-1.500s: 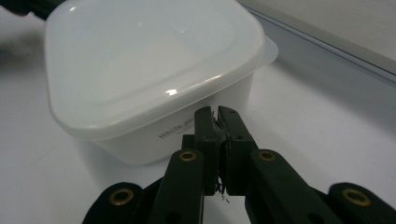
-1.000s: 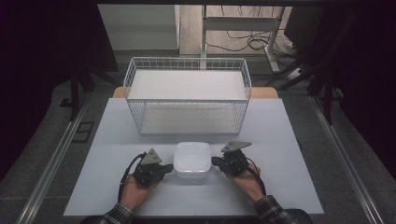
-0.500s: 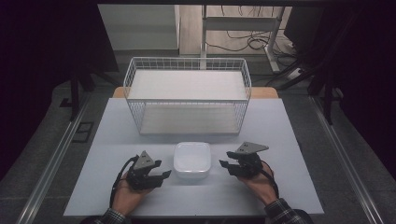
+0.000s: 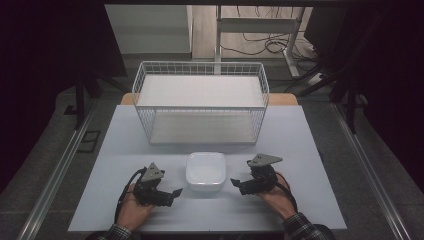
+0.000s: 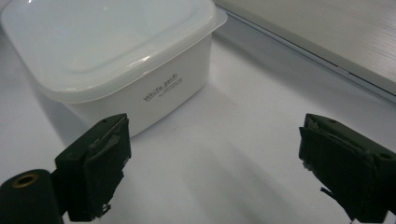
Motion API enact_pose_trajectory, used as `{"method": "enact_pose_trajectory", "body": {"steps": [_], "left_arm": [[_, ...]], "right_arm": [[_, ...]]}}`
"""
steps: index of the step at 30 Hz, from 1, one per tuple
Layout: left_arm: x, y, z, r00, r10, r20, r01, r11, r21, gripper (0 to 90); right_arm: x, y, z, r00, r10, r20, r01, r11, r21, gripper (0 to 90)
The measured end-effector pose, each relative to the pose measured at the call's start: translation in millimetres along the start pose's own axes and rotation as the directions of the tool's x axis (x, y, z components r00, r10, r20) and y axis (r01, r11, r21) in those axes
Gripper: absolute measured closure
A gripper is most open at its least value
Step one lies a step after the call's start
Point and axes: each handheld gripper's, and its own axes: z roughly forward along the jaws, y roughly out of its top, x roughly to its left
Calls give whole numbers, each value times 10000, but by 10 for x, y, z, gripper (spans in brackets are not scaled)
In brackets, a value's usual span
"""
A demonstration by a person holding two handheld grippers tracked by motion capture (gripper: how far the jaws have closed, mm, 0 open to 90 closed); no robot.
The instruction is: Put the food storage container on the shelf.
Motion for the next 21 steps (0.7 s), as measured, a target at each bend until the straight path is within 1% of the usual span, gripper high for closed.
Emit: {"method": "enact_pose_trajectory", "body": {"steps": [3, 5, 7, 9, 11, 12, 13, 14, 16, 17, 18, 20, 21], "left_arm": [[28, -8, -9, 9999, 120, 36, -118, 9992, -386, 83], [35, -4, -8, 9999, 137, 13, -136, 9991, -402, 86], [56, 8, 7, 9998, -40, 176, 46, 9994, -336, 102], [57, 21, 8, 9998, -79, 187, 86, 9994, -347, 105], [58, 59, -13, 9996, -107, 261, 120, 9986, -522, 104], [58, 59, -13, 9996, -107, 261, 120, 9986, -522, 105], [67, 92, -33, 9987, -259, 437, 290, 9969, -731, 105], [67, 92, -33, 9987, -259, 437, 290, 9969, -731, 105], [73, 162, -64, 9976, -400, 558, 447, 9953, -862, 104], [74, 190, -74, 9968, -506, 613, 560, 9945, -890, 104], [74, 190, -74, 9968, -506, 613, 560, 9945, -890, 104], [74, 246, -94, 9949, -623, 793, 705, 9920, -1050, 103], [71, 274, -102, 9944, -621, 854, 715, 9912, -1116, 85]], "right_arm": [[-20, 2, -4, 10000, 33, -88, -34, 9999, -114, 66], [-20, 5, -4, 9999, 54, -116, -57, 9998, -197, 62], [-10, 27, -3, 9999, -41, -136, 38, 9997, -252, 60], [-3, 35, 0, 9999, -68, -128, 64, 9996, -265, 58], [17, 69, -7, 9998, -90, -186, 83, 9994, -346, 58], [17, 69, -7, 9998, -90, -186, 83, 9994, -346, 58], [27, 99, -20, 9997, -128, -196, 120, 9990, -425, 58], [27, 99, -20, 9997, -128, -196, 120, 9990, -425, 58], [36, 150, -32, 9995, -41, -314, 27, 9990, -439, 60], [39, 164, -35, 9991, 75, -423, -95, 9989, -466, 61], [39, 164, -35, 9991, 75, -423, -95, 9989, -466, 61], [39, 190, -36, 9972, 348, -665, -386, 9976, -567, 61], [49, 217, -35, 9960, 497, -743, -539, 9970, -560, 61]]}}
